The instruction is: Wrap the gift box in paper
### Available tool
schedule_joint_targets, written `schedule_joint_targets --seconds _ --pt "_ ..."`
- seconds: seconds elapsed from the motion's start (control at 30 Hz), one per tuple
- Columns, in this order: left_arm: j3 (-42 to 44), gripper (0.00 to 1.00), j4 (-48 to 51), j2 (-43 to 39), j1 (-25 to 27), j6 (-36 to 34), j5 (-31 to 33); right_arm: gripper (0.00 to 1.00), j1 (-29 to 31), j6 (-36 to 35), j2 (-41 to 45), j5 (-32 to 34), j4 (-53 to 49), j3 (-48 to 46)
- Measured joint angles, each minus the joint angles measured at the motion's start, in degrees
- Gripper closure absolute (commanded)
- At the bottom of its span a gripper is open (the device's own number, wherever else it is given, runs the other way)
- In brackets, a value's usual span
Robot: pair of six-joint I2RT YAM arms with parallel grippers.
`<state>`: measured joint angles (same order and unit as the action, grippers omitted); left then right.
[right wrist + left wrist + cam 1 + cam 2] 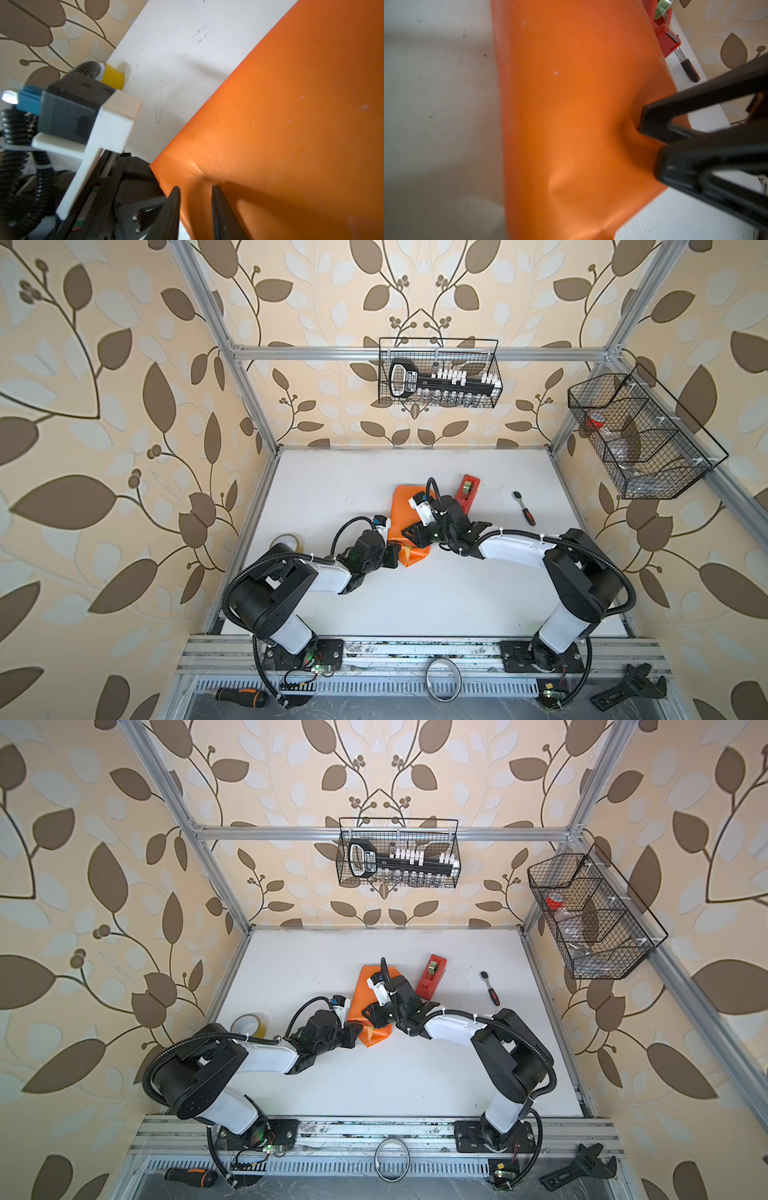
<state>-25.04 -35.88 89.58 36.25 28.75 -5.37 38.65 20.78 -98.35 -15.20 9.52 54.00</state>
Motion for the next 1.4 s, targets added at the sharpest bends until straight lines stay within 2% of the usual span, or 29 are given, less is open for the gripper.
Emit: schedule_joint_targets --seconds 0.33,0.57,0.77,1.07,1.4 --pt "-0.6 0.82 -1.4 3.3 0.0 0.3 0.9 0.72 -0.2 0.0 0.0 -0.3 1.1 -0.7" --pt "-0.7 0.63 -2.2 3.5 0.0 0.8 1.3 0.72 -0.2 0.0 0.0 -0.3 1.4 -0.8" --pt "-0.7 0.54 -1.6 2.8 0.0 1.5 0.8 0.72 -0.2 0.0 0.1 -0.4 1.4 -0.8" --pt "1.9 0.49 5.5 -8.0 0.0 -1.0 -0.5 0.72 -0.3 0.0 0.1 -0.5 0.9 -0.6" --pt "1.9 0.46 15.6 -20.0 0.1 -13.2 -4.8 0.69 -2.2 1.4 1.3 -4.3 -1.8 -0.3"
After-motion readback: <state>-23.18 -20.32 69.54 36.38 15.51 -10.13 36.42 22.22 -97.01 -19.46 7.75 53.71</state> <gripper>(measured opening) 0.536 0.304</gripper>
